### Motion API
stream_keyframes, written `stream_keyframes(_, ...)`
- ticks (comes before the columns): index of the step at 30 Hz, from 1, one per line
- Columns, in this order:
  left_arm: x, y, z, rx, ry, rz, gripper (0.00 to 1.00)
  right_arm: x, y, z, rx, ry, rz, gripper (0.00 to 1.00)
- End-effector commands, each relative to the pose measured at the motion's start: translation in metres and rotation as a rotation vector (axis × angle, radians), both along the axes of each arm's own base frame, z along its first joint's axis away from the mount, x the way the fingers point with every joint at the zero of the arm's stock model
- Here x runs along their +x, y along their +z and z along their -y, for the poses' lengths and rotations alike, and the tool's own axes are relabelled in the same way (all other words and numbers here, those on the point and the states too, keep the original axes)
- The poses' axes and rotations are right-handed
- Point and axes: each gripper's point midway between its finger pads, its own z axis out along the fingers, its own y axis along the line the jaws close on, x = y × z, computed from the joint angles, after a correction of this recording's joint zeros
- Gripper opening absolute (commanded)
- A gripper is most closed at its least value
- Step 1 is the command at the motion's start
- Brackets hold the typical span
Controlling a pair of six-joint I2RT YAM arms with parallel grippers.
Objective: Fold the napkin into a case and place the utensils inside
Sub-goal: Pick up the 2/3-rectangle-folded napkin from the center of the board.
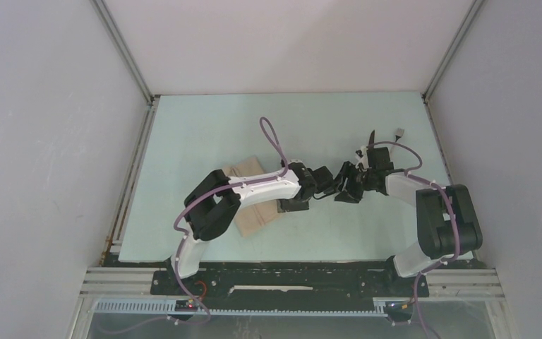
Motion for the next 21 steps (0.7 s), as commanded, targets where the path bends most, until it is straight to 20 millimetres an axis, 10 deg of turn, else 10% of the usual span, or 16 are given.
stream_keyframes(1, 0.017, 0.003, -0.009, 0.037, 0.06, 0.042, 0.54, 0.003, 0.004, -0.007, 0.025, 0.041, 0.045, 0.63)
stream_keyframes(11, 0.015, -0.016, -0.024, 0.058, 0.068, 0.009, 0.46, 0.012, 0.01, -0.021, 0.077, 0.062, 0.06, 0.65)
stream_keyframes(21, 0.0, -0.003, -0.029, -0.081, 0.009, -0.01, 0.07, 0.02, 0.017, -0.079, 0.269, 0.185, 0.058, 0.76)
